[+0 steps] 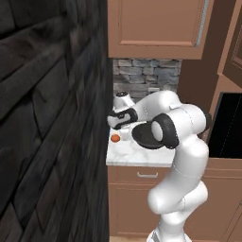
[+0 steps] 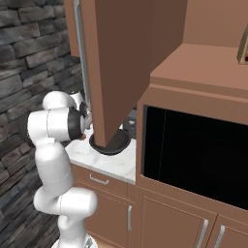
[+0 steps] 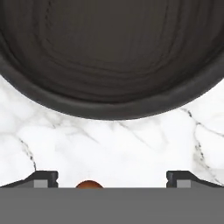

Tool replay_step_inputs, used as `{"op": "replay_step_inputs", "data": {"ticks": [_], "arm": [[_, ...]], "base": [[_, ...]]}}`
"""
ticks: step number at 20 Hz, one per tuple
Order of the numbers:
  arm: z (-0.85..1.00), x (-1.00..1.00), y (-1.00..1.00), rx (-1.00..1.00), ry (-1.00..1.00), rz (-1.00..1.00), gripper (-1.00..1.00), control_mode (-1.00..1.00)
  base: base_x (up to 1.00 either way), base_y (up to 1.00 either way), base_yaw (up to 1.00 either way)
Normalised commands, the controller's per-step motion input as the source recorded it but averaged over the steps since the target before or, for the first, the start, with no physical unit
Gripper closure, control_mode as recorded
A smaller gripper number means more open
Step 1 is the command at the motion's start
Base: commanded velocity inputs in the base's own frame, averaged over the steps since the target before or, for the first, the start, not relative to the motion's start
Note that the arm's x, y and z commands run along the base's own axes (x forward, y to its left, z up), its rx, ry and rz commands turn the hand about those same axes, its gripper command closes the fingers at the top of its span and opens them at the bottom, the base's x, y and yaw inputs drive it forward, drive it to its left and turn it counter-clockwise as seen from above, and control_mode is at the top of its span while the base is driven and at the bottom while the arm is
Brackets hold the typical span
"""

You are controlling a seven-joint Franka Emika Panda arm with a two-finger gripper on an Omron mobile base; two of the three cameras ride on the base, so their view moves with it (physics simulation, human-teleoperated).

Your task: Pick the egg and butter from the fridge and place them by the bowl for mixing.

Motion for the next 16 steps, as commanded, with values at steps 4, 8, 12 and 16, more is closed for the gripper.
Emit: {"op": "replay_step_inputs", "data": {"ticks": [4,8,12,16], "arm": [[0.31,-0.57,-0.25,0.00,-0.14,0.10,-1.00,-1.00],[0.27,-0.65,-0.30,0.03,-0.15,0.23,-1.00,-1.00],[0.29,-0.63,-0.26,0.04,-0.13,0.38,-1.00,-1.00],[0.33,-0.57,-0.20,0.00,-0.11,0.48,-1.00,-1.00]], "base": [[0.00,0.00,0.00],[0.00,0.00,0.00],[0.00,0.00,0.00],[0.00,0.00,0.00]]}}
